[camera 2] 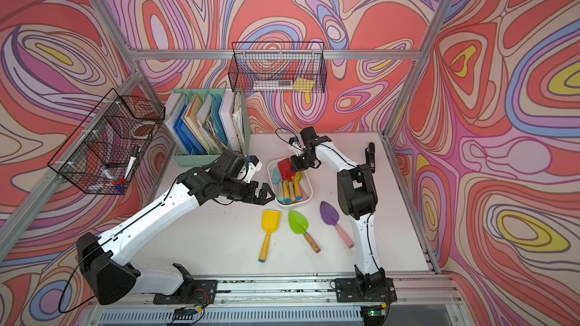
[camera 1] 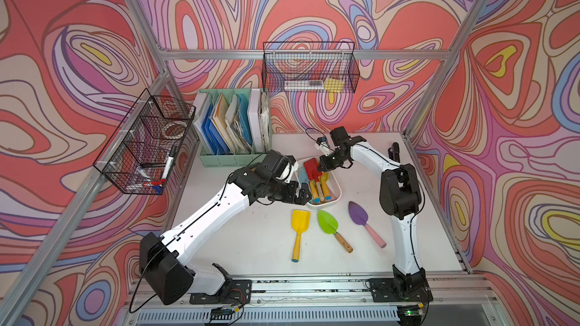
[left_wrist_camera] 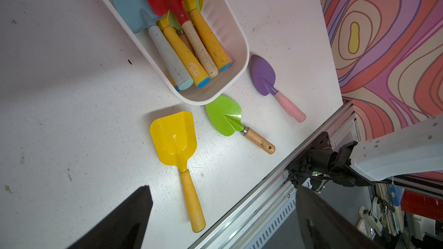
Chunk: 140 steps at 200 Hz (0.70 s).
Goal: Put the shovel into the storage box
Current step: Place the shovel in the storage box.
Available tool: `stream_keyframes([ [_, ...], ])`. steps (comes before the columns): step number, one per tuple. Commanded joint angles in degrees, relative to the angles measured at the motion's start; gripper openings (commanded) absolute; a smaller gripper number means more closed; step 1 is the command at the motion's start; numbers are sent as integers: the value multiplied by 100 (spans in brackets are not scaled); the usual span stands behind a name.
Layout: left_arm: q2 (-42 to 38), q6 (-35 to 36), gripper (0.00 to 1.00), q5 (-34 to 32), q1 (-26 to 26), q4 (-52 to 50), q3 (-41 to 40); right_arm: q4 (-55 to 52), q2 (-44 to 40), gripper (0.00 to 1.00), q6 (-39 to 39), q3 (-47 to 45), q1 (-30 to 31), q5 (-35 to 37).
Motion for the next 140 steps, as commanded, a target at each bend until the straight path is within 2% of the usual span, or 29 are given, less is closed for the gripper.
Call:
stream_keyframes([
  [1, -60, -7, 99, 60, -8, 45, -41, -20, 101, 0, 2, -62, -30, 165],
  [59, -50, -38, 99, 101, -8, 71, -56, -60, 77, 10, 20, -62, -24, 195],
  [140, -57, -89, 99, 162, -10, 32, -114, -159, -25, 14, 47, -19, -27, 257],
])
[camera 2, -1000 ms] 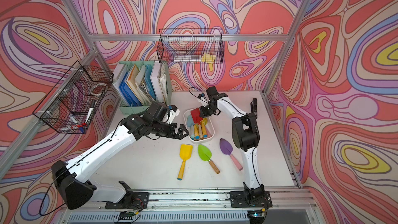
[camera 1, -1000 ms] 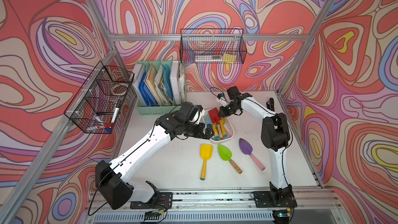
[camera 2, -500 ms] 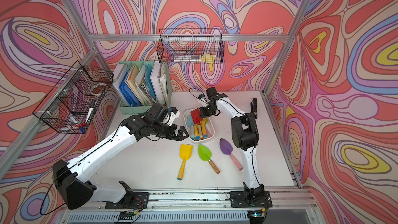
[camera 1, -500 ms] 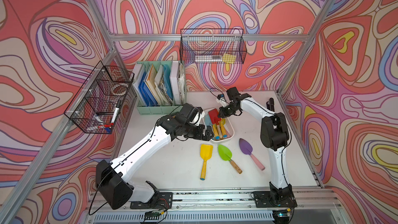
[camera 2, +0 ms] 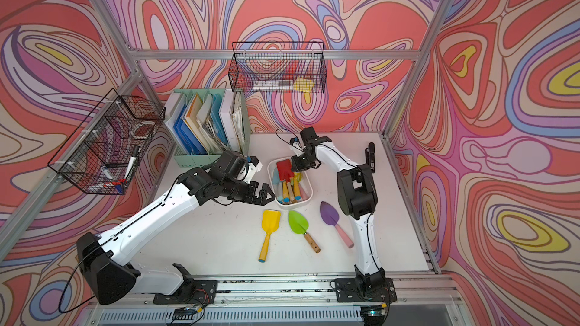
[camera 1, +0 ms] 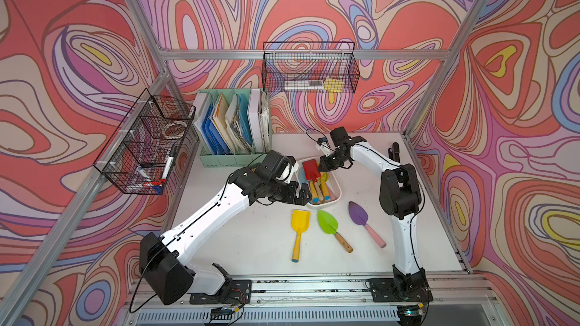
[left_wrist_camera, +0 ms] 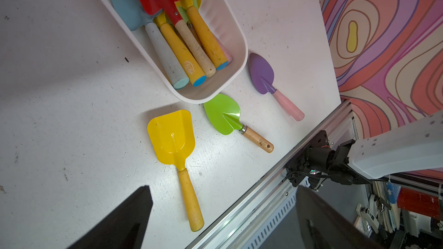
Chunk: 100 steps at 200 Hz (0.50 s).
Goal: Put the shovel into the storage box
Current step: Place the shovel in the storage box.
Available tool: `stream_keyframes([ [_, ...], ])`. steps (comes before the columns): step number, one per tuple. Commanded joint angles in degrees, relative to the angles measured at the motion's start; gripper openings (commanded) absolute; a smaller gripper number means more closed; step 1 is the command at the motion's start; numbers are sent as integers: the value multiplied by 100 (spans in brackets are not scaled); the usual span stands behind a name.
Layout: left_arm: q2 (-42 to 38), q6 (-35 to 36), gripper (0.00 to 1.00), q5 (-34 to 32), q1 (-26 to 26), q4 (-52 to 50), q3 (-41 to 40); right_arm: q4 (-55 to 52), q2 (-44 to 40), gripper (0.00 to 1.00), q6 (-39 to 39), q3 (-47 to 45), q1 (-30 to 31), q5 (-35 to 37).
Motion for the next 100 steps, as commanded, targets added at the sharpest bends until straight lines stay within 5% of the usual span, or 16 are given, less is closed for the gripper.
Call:
stream_keyframes([
  [1, -59, -58, 99, 79, -13, 25, -95, -106, -28, 14, 12, -12, -23, 73],
  [100, -86, -496, 99, -160, -134, -276, -1104, -317, -893, 17, 283, -33, -22, 319],
])
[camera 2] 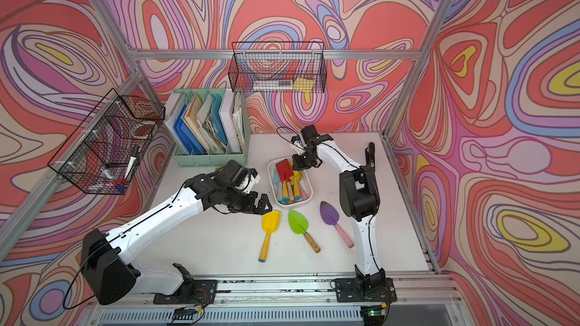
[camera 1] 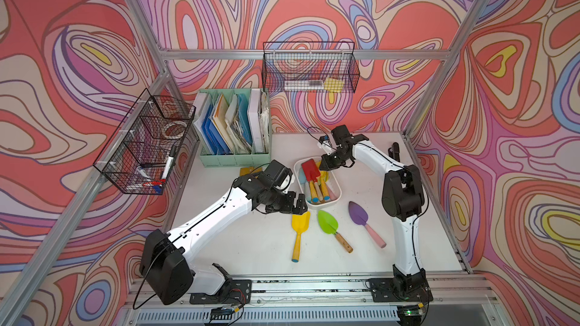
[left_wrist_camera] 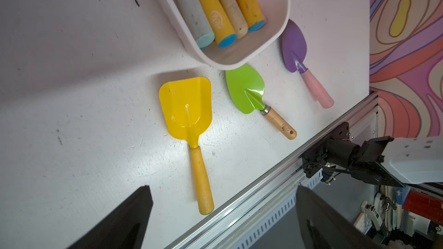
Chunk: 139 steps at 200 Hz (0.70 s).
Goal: Put the shovel into the storage box
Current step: Place the shovel in the storage box, then pick up the shovel from the center of the board.
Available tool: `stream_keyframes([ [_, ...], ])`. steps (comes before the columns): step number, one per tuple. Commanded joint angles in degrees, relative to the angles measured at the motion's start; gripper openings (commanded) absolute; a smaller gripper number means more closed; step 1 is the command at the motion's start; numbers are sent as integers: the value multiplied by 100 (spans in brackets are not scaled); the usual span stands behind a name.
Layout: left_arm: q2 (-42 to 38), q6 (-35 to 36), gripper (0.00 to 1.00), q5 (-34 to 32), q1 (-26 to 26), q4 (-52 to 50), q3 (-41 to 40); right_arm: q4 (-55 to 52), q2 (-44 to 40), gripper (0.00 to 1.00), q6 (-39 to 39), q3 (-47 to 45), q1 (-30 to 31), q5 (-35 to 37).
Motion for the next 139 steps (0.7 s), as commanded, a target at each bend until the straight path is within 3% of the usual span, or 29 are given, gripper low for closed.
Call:
stream_keyframes([
  [1, -87, -170, 99, -89, -91, -188, -236, -87, -545, 17, 153, -31, -27, 137],
  [84, 465, -362, 95, -219, -565, -40, -487, -55, -1420, 17, 502, -471, -22, 193],
  [139, 1164, -594, 85, -591, -856, -374, -289, -21, -2109, 18, 889, -950, -23, 288],
])
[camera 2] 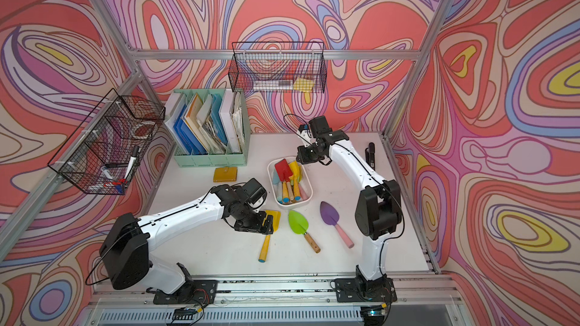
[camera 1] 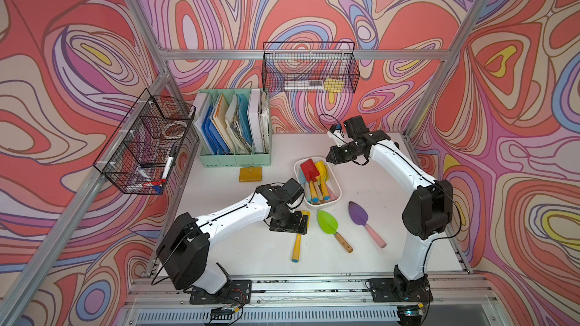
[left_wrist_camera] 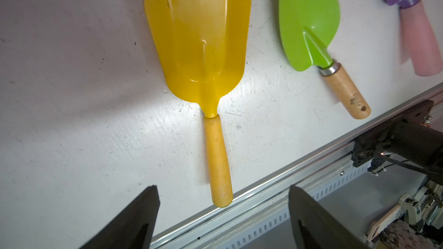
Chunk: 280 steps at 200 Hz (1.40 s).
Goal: Put the shovel into the storage box
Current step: Pick up the shovel from the center of the board.
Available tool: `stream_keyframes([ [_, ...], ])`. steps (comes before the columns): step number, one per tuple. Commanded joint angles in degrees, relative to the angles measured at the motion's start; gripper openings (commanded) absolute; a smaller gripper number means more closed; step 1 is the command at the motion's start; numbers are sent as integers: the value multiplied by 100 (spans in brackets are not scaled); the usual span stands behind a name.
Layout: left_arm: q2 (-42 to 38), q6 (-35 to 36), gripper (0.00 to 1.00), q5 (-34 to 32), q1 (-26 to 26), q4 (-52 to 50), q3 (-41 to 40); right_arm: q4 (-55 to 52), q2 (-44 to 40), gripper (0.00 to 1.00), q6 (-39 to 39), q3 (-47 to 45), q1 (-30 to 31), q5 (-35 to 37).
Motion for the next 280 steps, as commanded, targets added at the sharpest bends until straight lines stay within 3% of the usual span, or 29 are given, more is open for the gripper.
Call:
stream_keyframes([
  [1, 278, -151, 84, -312, -130, -297, 178, 19, -432, 17, 269, -210, -27, 98],
  [66, 956, -438, 79, -533, -729, -666, 484, 273, -1349, 18, 694, -1039, -28, 226],
  [125, 1310, -896, 66, -687, -1055, -895, 444, 637, -1895, 18, 964, -1837, -19, 255],
  [183, 1673, -1116, 50, -570, -1286, -726, 489, 706, -2015, 18, 981, -2022, -22, 270],
  [235, 1654, -1183, 13, -711, -1307, -762, 488, 742, -2043, 18, 996, -2092, -17, 290],
  [280, 1447, -1081, 0, -829, -1332, -950, 717, 793, -2069, 18, 1126, -2092, -29, 314],
])
